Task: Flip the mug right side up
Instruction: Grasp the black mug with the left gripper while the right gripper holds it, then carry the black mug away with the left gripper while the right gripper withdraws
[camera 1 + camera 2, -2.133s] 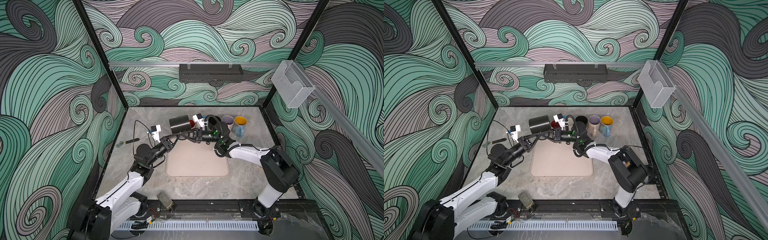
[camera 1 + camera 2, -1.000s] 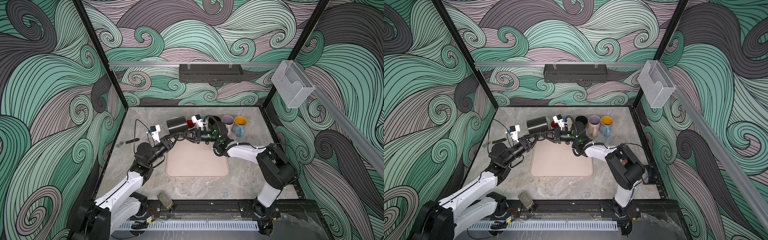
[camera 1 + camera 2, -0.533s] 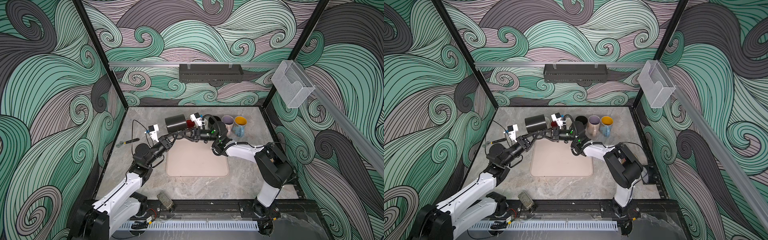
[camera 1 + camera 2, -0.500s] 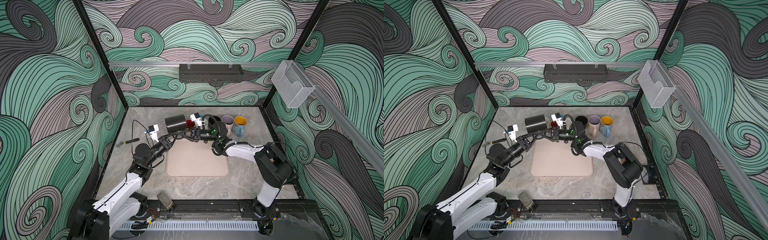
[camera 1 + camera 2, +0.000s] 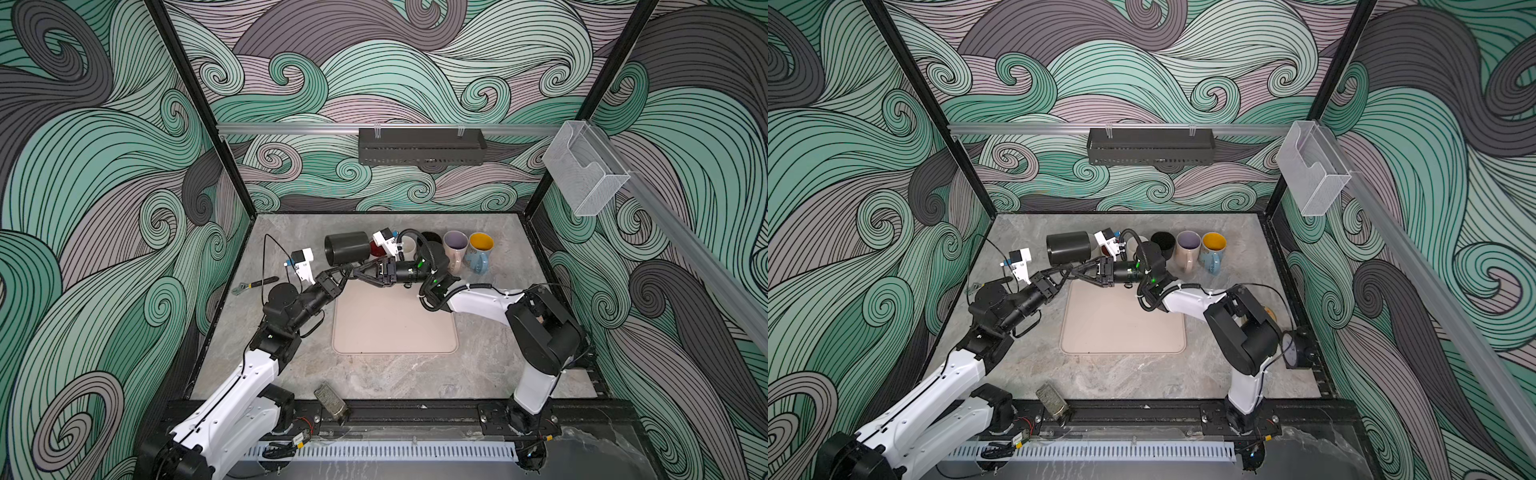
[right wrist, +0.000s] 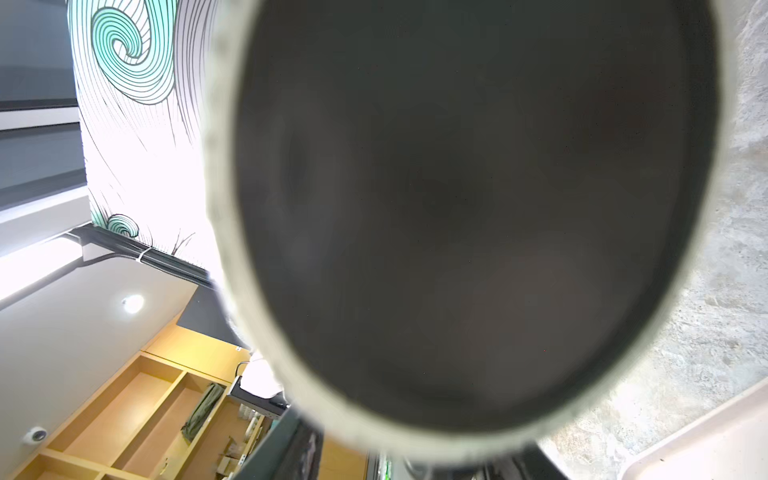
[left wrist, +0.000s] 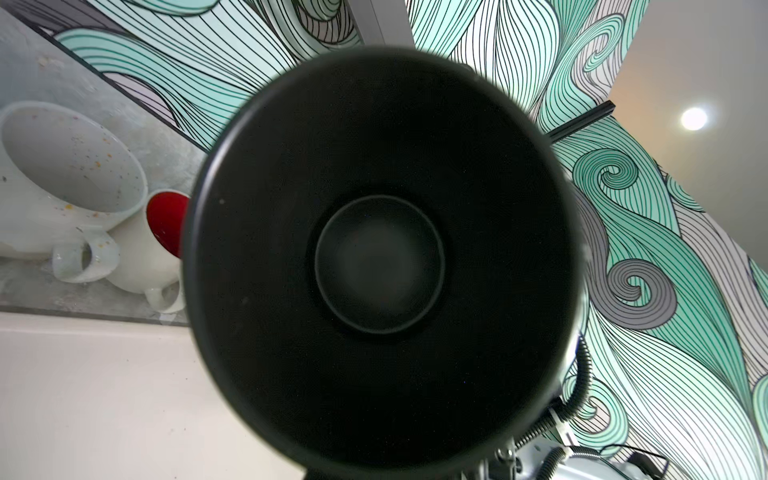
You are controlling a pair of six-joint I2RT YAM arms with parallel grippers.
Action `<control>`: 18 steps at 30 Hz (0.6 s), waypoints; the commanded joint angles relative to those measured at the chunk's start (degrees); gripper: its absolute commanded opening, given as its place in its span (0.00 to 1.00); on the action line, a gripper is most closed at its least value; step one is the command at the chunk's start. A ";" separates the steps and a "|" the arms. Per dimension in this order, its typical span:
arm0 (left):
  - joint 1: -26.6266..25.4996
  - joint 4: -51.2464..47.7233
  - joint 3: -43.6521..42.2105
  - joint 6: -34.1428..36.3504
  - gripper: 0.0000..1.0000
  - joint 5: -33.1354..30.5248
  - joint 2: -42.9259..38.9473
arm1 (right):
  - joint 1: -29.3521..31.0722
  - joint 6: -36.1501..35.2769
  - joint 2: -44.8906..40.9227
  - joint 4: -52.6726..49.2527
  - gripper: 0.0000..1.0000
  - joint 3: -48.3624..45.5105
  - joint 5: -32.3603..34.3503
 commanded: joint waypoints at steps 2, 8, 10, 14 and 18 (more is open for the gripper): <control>0.52 1.27 8.31 8.01 0.00 -2.52 -0.85 | -0.63 -2.97 -3.26 -1.53 0.65 -1.71 -0.01; 0.52 -13.76 19.40 19.40 0.00 -4.54 1.24 | -1.82 -7.97 -6.71 -8.45 0.67 -4.81 2.26; 0.50 -20.39 23.47 23.53 0.00 -7.48 2.57 | -2.39 -9.90 -7.82 -12.17 0.66 -5.15 3.72; 0.44 -31.35 31.31 30.93 0.00 -15.03 5.97 | -2.54 -16.37 -10.17 -23.82 0.67 -3.25 6.47; 0.46 -40.60 38.28 37.92 0.00 -21.51 10.50 | -2.67 -24.13 -12.36 -38.77 0.67 -0.56 12.23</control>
